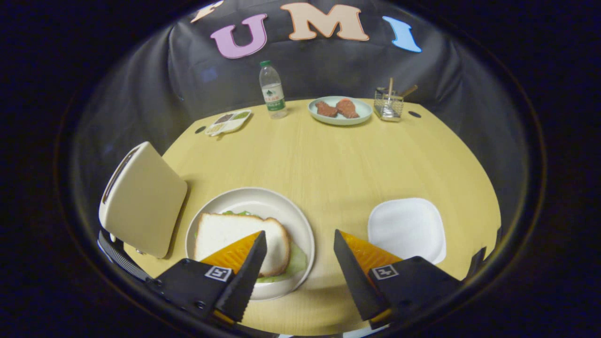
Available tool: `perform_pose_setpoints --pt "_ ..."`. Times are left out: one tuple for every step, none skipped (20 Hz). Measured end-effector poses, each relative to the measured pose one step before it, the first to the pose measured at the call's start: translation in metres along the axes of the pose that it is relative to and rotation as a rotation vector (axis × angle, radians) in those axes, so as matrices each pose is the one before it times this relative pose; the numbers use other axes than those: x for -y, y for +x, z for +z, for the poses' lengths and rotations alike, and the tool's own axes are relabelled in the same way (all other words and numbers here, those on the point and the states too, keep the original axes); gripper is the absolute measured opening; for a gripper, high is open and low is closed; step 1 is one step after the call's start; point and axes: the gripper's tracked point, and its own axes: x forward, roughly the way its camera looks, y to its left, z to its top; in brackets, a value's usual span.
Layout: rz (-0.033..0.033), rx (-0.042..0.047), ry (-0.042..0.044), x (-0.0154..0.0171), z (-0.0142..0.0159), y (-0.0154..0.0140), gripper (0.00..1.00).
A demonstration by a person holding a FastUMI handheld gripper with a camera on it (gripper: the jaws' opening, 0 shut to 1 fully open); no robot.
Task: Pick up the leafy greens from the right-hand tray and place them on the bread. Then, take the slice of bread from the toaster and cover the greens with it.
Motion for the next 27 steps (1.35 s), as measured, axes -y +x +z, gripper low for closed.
perform_pose_setpoints --pt "-0.01488 0.03718 -0.00106 0.00808 0.00950 -0.00527 1.00" --pt "-0.01157 0.04298 0.00271 0.00813 0.01175 -0.00656 1.00" --pt "-0.00586 0.04862 0.00372 0.00687 0.01330 -0.00705 1.00" --pt "-0.00786 0.04751 0.00556 0.00815 0.01426 -0.00600 1.00" --pt "-0.00786 0.04578 0.01002 0.00814 0.01388 -0.00718 1.00" --pt "-0.00507 0.04592 0.01407 0.00793 0.01551 -0.00682 1.00" --pt "-0.00380 0.04813 0.01509 0.00781 0.01649 -0.00795 1.00" --pt "-0.00670 0.05188 0.01280 0.00855 0.01830 -0.00813 1.00" --pt "-0.00897 0.05781 0.00608 0.00869 0.01907 -0.00807 1.00" --pt "-0.00976 0.05575 -0.00051 0.00986 0.01923 -0.00576 1.00" --pt "-0.00562 0.05711 -0.00861 0.00909 0.02453 -0.01840 1.00" --pt "-0.00592 0.06255 -0.01515 0.00647 0.02202 -0.00567 0.99" --pt "-0.00224 0.05519 -0.02097 0.00540 0.01957 -0.00557 0.99" --pt "-0.00173 0.04376 -0.02284 0.00452 0.01788 -0.00401 0.99" --pt "-0.00360 0.02724 -0.02090 0.00372 0.01323 -0.00342 0.99" --pt "0.00164 0.02155 -0.01621 0.00070 0.01158 -0.00400 0.99" --pt "0.00233 0.02607 -0.01232 0.00145 0.01138 -0.00261 0.99" --pt "0.00236 0.02599 -0.00741 0.00053 0.00835 0.00048 0.99" --pt "0.00225 0.02036 -0.00156 0.00091 0.01008 -0.00164 0.98" --pt "0.00777 0.01376 0.00862 -0.00188 0.00752 -0.00128 0.98" --pt "0.00674 0.01010 0.01421 -0.00103 0.00558 -0.00094 0.98" --pt "0.00501 0.00958 0.01220 0.00026 0.00425 0.00067 0.99" --pt "0.00370 0.01294 0.00197 0.00094 0.00500 -0.00010 0.99" --pt "-0.00187 0.01032 -0.00744 0.00316 0.00271 0.00028 0.99" --pt "0.00036 0.00823 -0.00743 0.00535 0.00098 0.00090 1.00" --pt "-0.00518 0.00863 -0.00438 0.00372 0.00241 -0.00016 1.00" --pt "-0.00373 0.00621 0.00303 0.00357 0.00159 0.00067 1.00"
